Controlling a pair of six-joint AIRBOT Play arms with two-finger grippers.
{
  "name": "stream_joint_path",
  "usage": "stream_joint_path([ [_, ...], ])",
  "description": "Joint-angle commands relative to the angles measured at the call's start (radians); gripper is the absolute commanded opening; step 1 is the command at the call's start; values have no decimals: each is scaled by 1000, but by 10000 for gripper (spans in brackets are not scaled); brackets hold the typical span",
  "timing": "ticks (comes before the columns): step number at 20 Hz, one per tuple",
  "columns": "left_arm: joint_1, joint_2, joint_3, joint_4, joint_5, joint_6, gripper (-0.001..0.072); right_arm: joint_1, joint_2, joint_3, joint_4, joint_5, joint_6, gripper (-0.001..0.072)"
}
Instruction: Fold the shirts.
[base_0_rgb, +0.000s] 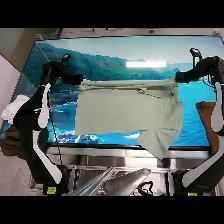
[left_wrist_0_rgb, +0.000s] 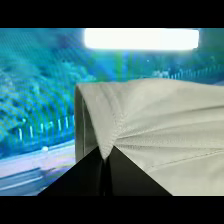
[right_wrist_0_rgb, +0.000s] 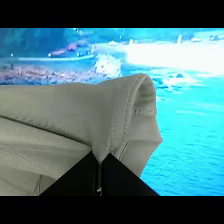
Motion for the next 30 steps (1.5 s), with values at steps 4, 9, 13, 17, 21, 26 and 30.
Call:
stream_joint_path([
  [4,-21,-1,-60,33,-92,-4,21,66,-51,1,-216,8,161,11],
  [9,-39,0,-58,23,-74,-4,78,96,-41,2,-214,0,174,116],
  [13,-50,3,69,-10,136,-9,688,91,63,2,-217,-54,229,481],
  [17,-32,69,172,-19,425,-11,688,45,241,-21,-217,-164,261,478],
  [21,26,301,-302,-24,451,-12,687,-69,484,-403,-99,-225,250,435],
  [26,95,508,-884,-104,255,-15,687,-319,821,-963,148,-114,223,575],
  [30,139,520,-990,-270,142,71,686,-437,894,-1137,217,-153,164,574],
])
